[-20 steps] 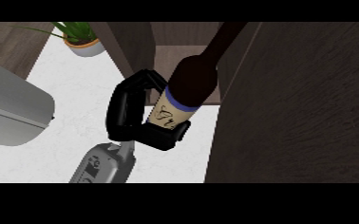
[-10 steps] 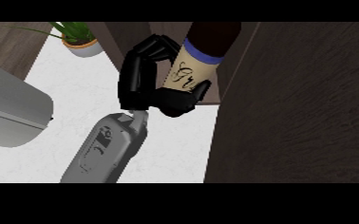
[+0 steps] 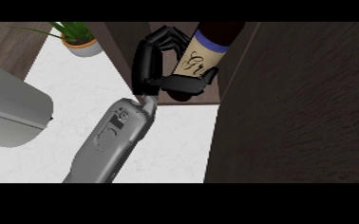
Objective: Pick up the wine, place it into the cabinet and close the cabinet
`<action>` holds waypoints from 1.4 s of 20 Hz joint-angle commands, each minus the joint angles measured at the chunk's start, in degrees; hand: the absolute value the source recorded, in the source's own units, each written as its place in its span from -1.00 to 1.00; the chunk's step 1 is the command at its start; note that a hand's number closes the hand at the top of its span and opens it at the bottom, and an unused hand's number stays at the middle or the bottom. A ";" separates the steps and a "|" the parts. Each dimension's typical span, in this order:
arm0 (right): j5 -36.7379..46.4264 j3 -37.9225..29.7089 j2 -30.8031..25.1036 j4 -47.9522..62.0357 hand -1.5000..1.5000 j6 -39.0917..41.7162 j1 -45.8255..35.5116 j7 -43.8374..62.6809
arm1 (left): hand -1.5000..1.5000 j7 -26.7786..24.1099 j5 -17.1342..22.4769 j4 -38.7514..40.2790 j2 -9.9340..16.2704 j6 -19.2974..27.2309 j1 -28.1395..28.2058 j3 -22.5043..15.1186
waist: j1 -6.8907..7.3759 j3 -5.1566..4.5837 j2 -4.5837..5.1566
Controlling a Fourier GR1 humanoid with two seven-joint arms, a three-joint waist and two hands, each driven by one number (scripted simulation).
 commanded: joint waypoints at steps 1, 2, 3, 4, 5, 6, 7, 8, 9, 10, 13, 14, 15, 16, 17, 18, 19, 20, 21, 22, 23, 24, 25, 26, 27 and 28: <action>-2.93 -0.16 1.19 -3.27 -1.00 0.09 2.28 -0.23 | 1.00 -5.29 -1.64 5.84 -0.05 -1.69 -0.20 1.74 | 0.31 -0.02 0.07; -2.67 1.06 1.48 -5.52 -1.00 -1.79 0.55 3.36 | 1.00 -8.20 0.24 10.41 -0.05 -2.86 -0.78 2.41 | -0.30 -0.05 0.13; -6.38 -2.86 0.58 -3.03 -1.00 2.20 4.09 -1.67 | 1.00 -1.93 -1.58 5.64 -0.05 1.62 -2.57 -0.44 | 0.31 0.02 0.00; -6.96 -3.63 0.22 -0.21 -1.00 1.68 0.31 -1.39 | 1.00 -3.92 0.84 9.57 -0.05 2.88 -5.04 -1.45 | -0.03 0.00 0.11; -3.26 -0.43 -0.83 -3.42 -1.00 -1.57 -4.03 5.99 | 1.00 -5.21 -0.06 7.88 -0.05 0.27 -0.78 -1.34 | 0.22 -0.07 -0.11; -5.35 -3.31 -0.84 -5.06 -1.00 -0.87 -1.30 4.78 | 1.00 -4.50 0.52 9.82 -0.05 1.86 -4.06 -0.96 | -0.08 -0.03 -0.06; -4.54 -1.21 1.90 -3.77 -1.00 2.50 6.31 -3.31 | 1.00 -9.12 1.97 12.06 -0.05 -0.72 -1.92 1.05 | 0.06 0.01 0.17; -6.52 -3.35 -0.81 -3.32 -1.00 1.38 0.54 2.14 | 1.00 -8.88 1.06 12.08 -0.05 -3.38 -2.02 2.47 | 0.22 -0.02 0.02; -7.45 -4.67 -1.49 -2.77 -1.00 1.21 -0.78 3.00 | 1.00 -7.63 2.15 11.02 -0.05 0.25 -1.98 -0.05 | 0.17 -0.02 -0.03; -3.05 -0.10 1.64 -4.34 -1.00 0.46 2.65 -0.10 | 1.00 -10.36 4.71 16.82 -0.05 2.27 -5.40 -1.07 | -0.50 -0.03 0.17; -6.02 -2.06 0.72 -3.78 -1.00 2.15 2.74 -0.57 | 1.00 -13.87 7.22 19.60 -0.05 2.64 -6.02 -1.41 | -0.67 -0.02 0.21; -5.63 -3.63 -0.49 -2.60 -1.00 1.11 0.27 1.25 | 1.00 -8.77 4.50 15.38 -0.05 1.35 -4.66 -1.23 | 0.26 -0.02 -0.04; -4.12 -0.12 1.95 -5.61 -1.00 1.00 3.85 0.11 | 1.00 -15.27 8.11 18.27 -0.05 2.45 -2.38 -3.23 | -0.48 -0.03 0.12; -8.22 -4.53 -0.26 -3.20 -1.00 2.66 1.97 0.00 | 1.00 -14.99 8.69 19.53 -0.05 3.18 -3.69 -3.39 | -0.43 -0.02 0.12; -6.54 -2.09 0.81 -4.24 -1.00 2.67 3.86 -0.16 | 1.00 -15.77 8.02 22.28 -0.05 0.09 -3.73 -0.48 | -0.31 -0.02 0.16; -1.86 0.83 1.62 -0.60 -1.00 1.03 0.58 -1.41 | 1.00 -15.86 9.91 19.30 -0.05 2.74 -0.76 -5.53 | 0.07 -0.05 0.09; -3.74 0.05 1.34 -4.94 -1.00 0.58 1.81 1.71 | 1.00 -15.09 9.26 24.14 -0.05 -0.44 -6.21 -0.64 | -0.30 -0.04 0.10; -6.30 -2.17 1.13 -4.89 -1.00 1.72 2.96 0.37 | 1.00 -15.50 10.62 24.95 -0.05 3.35 -6.79 -4.22 | -0.74 -0.02 0.14; -6.45 -2.92 0.08 -2.47 -1.00 0.59 -1.52 2.52 | 1.00 -17.11 11.30 23.48 -0.05 2.69 -3.31 -5.07 | -0.31 -0.05 0.05; -7.34 -3.14 0.92 -5.36 -1.00 1.85 3.15 1.18 | 1.00 -19.06 11.62 26.99 -0.05 3.36 -4.63 -5.88 | -1.00 -0.02 0.19; -6.14 -2.89 0.06 -0.92 -1.00 1.61 -0.88 1.13 | 1.00 -17.91 10.12 27.56 -0.05 3.75 -5.21 -5.02 | -0.23 -0.04 0.12; -3.12 0.07 1.89 -6.68 -1.00 0.72 3.60 1.44 | 1.00 -21.41 9.23 29.78 -0.05 1.50 -3.84 -3.84 | -0.52 -0.04 0.13; -3.86 -0.33 1.57 -3.56 -1.00 0.44 0.59 1.37 | 1.00 -20.51 9.70 30.19 -0.05 2.26 -3.97 -5.15 | -0.31 -0.05 0.11; -8.30 -4.55 0.63 0.04 -1.00 2.60 -0.66 -1.56 | 1.00 -22.35 11.21 34.54 -0.05 2.40 -6.20 -5.53 | -1.12 -0.02 0.44; -4.68 -0.91 1.75 -3.79 -1.00 1.33 1.82 0.47 | 1.00 -21.99 10.88 35.01 -0.05 2.58 -7.10 -5.49 | -0.90 -0.04 0.25; -2.15 1.51 3.48 -3.13 -1.00 1.05 2.93 -2.11 | 1.00 -24.17 13.45 36.20 -0.05 4.24 -6.58 -7.25 | -1.32 -0.05 0.41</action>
